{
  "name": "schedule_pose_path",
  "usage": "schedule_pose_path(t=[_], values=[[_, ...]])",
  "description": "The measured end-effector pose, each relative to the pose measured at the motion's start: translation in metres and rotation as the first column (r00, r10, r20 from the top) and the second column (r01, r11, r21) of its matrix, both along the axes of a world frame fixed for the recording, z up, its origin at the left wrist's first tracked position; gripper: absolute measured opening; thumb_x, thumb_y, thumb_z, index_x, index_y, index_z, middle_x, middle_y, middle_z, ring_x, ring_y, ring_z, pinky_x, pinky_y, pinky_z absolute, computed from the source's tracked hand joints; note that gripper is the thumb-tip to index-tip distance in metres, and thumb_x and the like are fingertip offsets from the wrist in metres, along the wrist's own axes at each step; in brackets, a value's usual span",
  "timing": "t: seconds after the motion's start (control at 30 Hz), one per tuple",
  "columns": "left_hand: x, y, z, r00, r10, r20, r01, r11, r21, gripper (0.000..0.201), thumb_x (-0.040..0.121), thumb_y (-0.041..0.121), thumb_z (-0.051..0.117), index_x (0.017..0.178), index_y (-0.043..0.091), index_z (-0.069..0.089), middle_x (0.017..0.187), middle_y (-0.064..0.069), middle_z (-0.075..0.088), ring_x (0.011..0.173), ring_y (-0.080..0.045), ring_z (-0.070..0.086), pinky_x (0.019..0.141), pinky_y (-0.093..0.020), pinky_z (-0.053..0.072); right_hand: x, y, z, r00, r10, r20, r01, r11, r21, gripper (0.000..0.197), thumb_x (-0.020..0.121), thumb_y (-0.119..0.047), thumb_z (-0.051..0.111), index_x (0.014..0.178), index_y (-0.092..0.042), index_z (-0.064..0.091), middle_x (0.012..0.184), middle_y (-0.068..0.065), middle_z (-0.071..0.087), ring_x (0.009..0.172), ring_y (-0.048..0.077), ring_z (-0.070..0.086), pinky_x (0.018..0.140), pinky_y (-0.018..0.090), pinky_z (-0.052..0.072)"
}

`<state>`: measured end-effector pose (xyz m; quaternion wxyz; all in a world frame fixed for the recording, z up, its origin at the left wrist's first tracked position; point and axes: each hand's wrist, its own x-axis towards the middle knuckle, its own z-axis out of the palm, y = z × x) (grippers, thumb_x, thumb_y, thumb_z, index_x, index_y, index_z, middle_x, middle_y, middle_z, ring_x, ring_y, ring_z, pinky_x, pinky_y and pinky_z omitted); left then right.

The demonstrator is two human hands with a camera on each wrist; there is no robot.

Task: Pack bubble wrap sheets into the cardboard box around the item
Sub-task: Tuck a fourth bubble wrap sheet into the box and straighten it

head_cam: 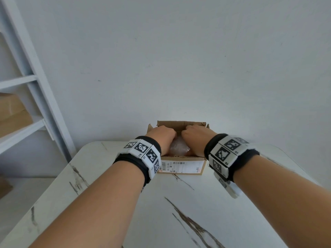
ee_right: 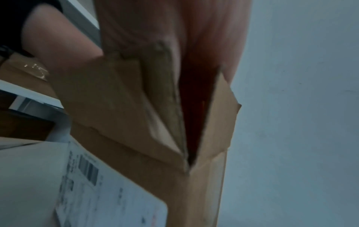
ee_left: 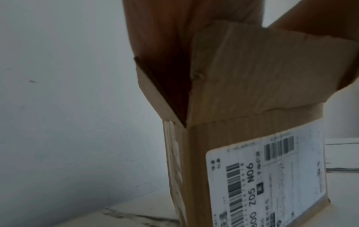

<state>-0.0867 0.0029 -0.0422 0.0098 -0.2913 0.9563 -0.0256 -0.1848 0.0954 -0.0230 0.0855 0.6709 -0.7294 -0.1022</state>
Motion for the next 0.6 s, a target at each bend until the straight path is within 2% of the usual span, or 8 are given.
schedule_pose_path(t=[0.13,0.2,0.27,0.33,0.4,0.43,0.5,0.6], values=[[-0.009,-0.001,0.006,0.995,0.038,0.095,-0.041,0.999,0.028,0.025,0.096,0.018,0.047,0.111,0.014,0.066,0.111,-0.006,0.068,0.107,-0.024,0.061,0.097,-0.038,0.042,0.003,-0.016,0.005,0.999,-0.023,-0.026,0.027,0.988,0.154,0.021,0.094,-0.012,0.051,0.109,-0.004,0.063,0.112,0.011,0.066,0.107,0.025,0.062,0.083,0.030,0.047],[-0.014,-0.003,0.009,0.989,0.031,0.142,-0.034,0.999,0.020,0.023,0.096,0.015,0.048,0.110,0.009,0.066,0.110,-0.008,0.068,0.104,-0.026,0.062,0.092,-0.035,0.046,0.001,-0.023,0.005,0.998,-0.051,-0.020,0.054,0.980,0.191,0.023,0.095,-0.016,0.050,0.112,-0.005,0.063,0.108,0.008,0.065,0.106,0.024,0.062,0.078,0.027,0.043],[-0.018,-0.003,0.011,0.982,0.038,0.184,-0.040,0.999,0.010,0.023,0.095,0.011,0.050,0.112,0.006,0.065,0.111,-0.010,0.067,0.104,-0.027,0.063,0.087,-0.033,0.047,-0.004,-0.029,0.004,0.997,-0.080,-0.003,0.080,0.977,0.196,0.021,0.095,-0.016,0.050,0.108,-0.007,0.064,0.099,0.006,0.063,0.099,0.024,0.062,0.076,0.028,0.043],[-0.022,-0.006,0.012,0.977,0.069,0.202,-0.071,0.997,0.000,0.025,0.094,0.009,0.052,0.114,0.007,0.066,0.114,-0.010,0.066,0.107,-0.028,0.062,0.091,-0.037,0.045,-0.011,-0.033,0.000,0.995,-0.101,0.000,0.099,0.977,0.190,0.015,0.093,-0.015,0.052,0.098,-0.009,0.064,0.081,0.002,0.059,0.084,0.023,0.058,0.071,0.029,0.043],[-0.022,-0.008,0.012,0.974,0.108,0.201,-0.114,0.993,0.015,0.025,0.093,0.010,0.054,0.114,0.010,0.068,0.115,-0.010,0.067,0.109,-0.028,0.061,0.094,-0.041,0.043,-0.017,-0.036,-0.003,0.993,-0.121,-0.006,0.120,0.977,0.176,0.012,0.092,-0.015,0.052,0.086,-0.011,0.061,0.066,-0.002,0.049,0.077,0.021,0.052,0.067,0.029,0.041],[-0.022,-0.008,0.013,0.973,0.119,0.195,-0.127,0.991,0.030,0.025,0.093,0.010,0.055,0.114,0.010,0.069,0.115,-0.010,0.067,0.109,-0.028,0.062,0.096,-0.042,0.042,-0.018,-0.037,-0.004,0.991,-0.132,-0.002,0.130,0.977,0.171,0.012,0.092,-0.015,0.052,0.083,-0.011,0.060,0.065,-0.001,0.049,0.075,0.021,0.052,0.066,0.029,0.041],[-0.020,-0.006,0.015,0.972,0.133,0.196,-0.148,0.987,0.066,0.026,0.094,0.012,0.054,0.115,0.011,0.069,0.117,-0.010,0.067,0.105,-0.026,0.061,0.098,-0.041,0.041,-0.018,-0.035,-0.004,0.988,-0.152,0.029,0.145,0.974,0.172,0.015,0.092,-0.015,0.053,0.090,-0.008,0.066,0.074,0.002,0.057,0.076,0.021,0.053,0.066,0.029,0.042],[-0.014,-0.001,0.020,0.975,0.122,0.188,-0.149,0.980,0.136,0.029,0.096,0.014,0.051,0.120,0.012,0.067,0.122,-0.007,0.066,0.105,-0.024,0.060,0.094,-0.035,0.041,-0.020,-0.026,0.000,0.975,-0.177,0.138,0.152,0.973,0.171,0.022,0.090,-0.014,0.053,0.103,-0.008,0.069,0.092,0.004,0.066,0.085,0.022,0.060,0.076,0.030,0.050]])
